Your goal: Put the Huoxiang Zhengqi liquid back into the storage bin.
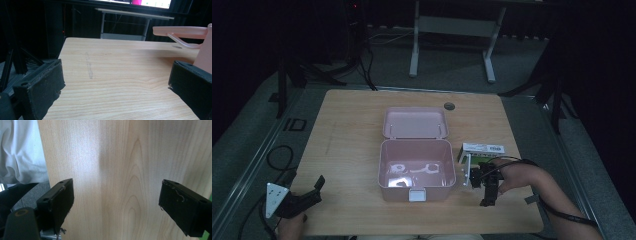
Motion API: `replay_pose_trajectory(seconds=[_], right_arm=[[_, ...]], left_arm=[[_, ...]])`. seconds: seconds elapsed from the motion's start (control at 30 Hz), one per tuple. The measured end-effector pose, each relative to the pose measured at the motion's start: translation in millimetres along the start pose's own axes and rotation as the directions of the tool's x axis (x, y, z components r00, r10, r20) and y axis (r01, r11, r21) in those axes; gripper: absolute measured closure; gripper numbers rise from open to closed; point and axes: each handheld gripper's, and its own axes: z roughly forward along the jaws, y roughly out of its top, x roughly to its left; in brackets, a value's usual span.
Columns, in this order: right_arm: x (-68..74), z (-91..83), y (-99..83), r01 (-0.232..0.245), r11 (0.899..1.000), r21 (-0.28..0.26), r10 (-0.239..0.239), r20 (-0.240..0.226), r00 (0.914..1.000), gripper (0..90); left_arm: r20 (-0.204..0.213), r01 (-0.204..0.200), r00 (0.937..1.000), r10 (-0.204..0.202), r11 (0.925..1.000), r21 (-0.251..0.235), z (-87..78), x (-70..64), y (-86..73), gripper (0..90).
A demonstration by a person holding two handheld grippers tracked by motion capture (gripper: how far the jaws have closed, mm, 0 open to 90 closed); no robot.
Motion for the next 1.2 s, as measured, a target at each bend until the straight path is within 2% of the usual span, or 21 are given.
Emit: replay_pose_trajectory(seconds=[0.2, 0.37, 0.8, 0.97, 1.2], right_arm=[[-2.3, -10.8, -0.2, 0.012, 1.000, -0.008, -0.012, 0.013, 0.9998, 12.8], [-5.2, -22.7, -0.1, 0.006, 1.000, -0.014, -0.006, 0.016, 0.9999, 12.8], [-18.3, -55.5, -5.0, -0.009, 0.999, -0.033, 0.011, 0.063, 0.9979, 13.4], [-30.5, -70.9, -9.3, -0.028, 0.999, -0.044, 0.032, 0.089, 0.9955, 13.7], [-51.2, -80.4, -13.3, -0.057, 0.997, -0.045, 0.061, 0.095, 0.9937, 13.7]], left_arm=[[0.000, 0.000, 1.0000, 0.000, 1.0000, 0.000, 0.0, 0.0, 0.0, 0.2], [0.000, -0.001, 1.0000, 0.001, 1.0000, 0.001, 0.1, -0.1, 0.0, 0.2], [0.000, -0.001, 1.0000, 0.001, 1.0000, 0.001, 0.1, -0.1, 0.1, 0.2], [0.001, -0.003, 1.0000, 0.003, 1.0000, 0.003, 0.3, -0.2, 0.1, 0.2], [0.001, -0.003, 1.0000, 0.003, 1.0000, 0.002, 0.3, -0.3, 0.1, 0.2]])
